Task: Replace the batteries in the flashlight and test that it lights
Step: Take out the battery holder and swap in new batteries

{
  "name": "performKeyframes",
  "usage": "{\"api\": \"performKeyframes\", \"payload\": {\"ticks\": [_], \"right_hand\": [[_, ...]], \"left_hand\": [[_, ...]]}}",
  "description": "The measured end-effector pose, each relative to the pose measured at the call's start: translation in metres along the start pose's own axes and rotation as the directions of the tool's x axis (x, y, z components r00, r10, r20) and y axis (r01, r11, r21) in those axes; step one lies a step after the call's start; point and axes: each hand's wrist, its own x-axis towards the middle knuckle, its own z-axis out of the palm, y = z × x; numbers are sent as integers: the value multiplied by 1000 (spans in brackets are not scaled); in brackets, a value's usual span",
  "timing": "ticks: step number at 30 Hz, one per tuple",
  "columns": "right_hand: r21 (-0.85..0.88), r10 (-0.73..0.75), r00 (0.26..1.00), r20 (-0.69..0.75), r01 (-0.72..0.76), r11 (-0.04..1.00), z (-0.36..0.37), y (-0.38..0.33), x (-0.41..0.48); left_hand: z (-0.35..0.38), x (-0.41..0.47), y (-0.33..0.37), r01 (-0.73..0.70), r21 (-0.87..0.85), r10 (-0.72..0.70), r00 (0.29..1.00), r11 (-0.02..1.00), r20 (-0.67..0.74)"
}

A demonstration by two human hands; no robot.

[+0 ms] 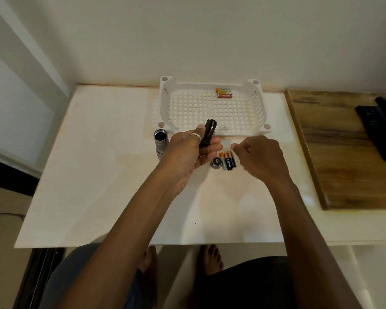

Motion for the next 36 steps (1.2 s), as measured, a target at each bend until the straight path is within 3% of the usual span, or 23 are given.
{"api": "performKeyframes", "payload": {"ticks": [7, 13, 17, 24, 29, 36], "right_hand": [[292, 46, 960, -277, 38, 956, -14, -1, 1], [135, -252, 820, -514, 367, 920, -16, -30, 30], [-50, -281, 890, -360, 282, 958, -11, -44, 91], [-339, -377, 910, -170, 305, 890, 12, -40, 138], [-376, -419, 896, -150, 340, 862, 15, -34, 144], [-305, -352, 931, -98, 308, 901, 5, -26, 138]], "left_hand": [[2, -1, 2, 4, -20, -5, 1000, 1000, -16], [4, -2, 3, -8, -63, 6, 1000, 998, -30], [4, -2, 5, -12, -87, 8, 999, 996, -40], [4, 0, 4, -16, -81, 13, 999, 997, -42], [3, 1, 4, -18, -74, 16, 999, 997, -34], [4, 0, 4, -18, -64, 16, 999, 998, -29]]}}
